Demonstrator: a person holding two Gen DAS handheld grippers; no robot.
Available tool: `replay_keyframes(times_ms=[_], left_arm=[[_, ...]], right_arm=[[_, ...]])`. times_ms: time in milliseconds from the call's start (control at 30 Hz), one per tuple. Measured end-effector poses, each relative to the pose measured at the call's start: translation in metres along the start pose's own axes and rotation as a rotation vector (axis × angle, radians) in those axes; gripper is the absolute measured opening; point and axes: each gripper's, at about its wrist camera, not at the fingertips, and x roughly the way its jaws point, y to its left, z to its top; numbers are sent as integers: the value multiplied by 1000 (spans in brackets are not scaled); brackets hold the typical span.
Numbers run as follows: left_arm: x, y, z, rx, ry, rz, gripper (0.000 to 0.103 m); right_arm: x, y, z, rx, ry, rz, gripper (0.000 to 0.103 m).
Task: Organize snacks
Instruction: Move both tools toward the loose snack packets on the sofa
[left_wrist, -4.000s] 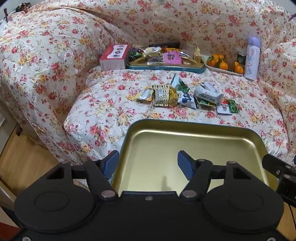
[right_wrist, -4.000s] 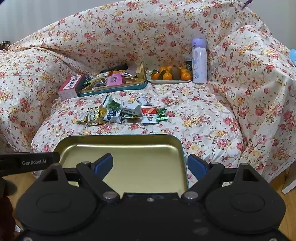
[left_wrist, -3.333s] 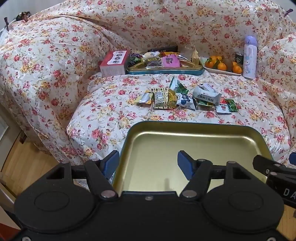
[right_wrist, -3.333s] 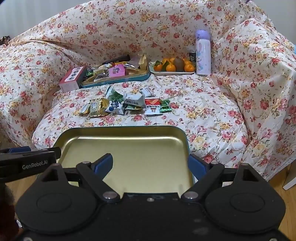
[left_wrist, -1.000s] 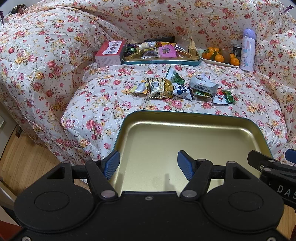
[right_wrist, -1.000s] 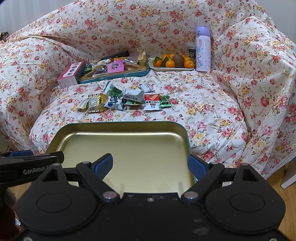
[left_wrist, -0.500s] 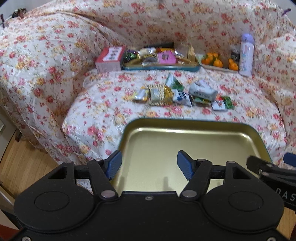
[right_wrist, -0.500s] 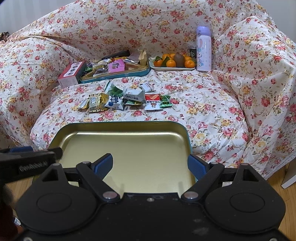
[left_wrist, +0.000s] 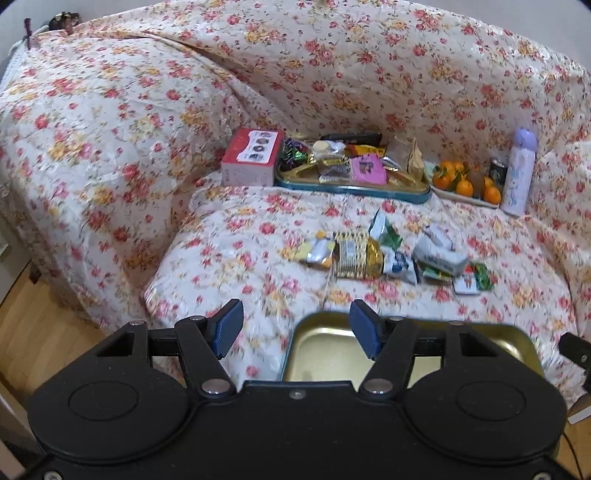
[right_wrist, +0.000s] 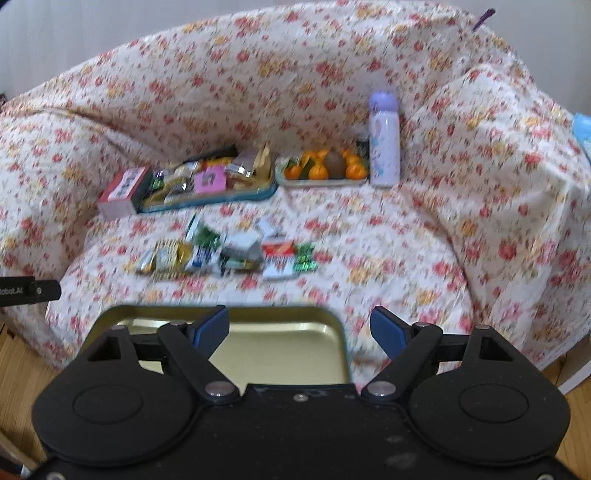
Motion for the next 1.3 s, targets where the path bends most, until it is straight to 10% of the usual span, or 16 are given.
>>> replay_keyframes(times_ms=[1300], left_arm=[[178, -12, 56, 120, 232, -153, 64]], right_arm=[[164, 2, 65, 38, 173, 61, 73]])
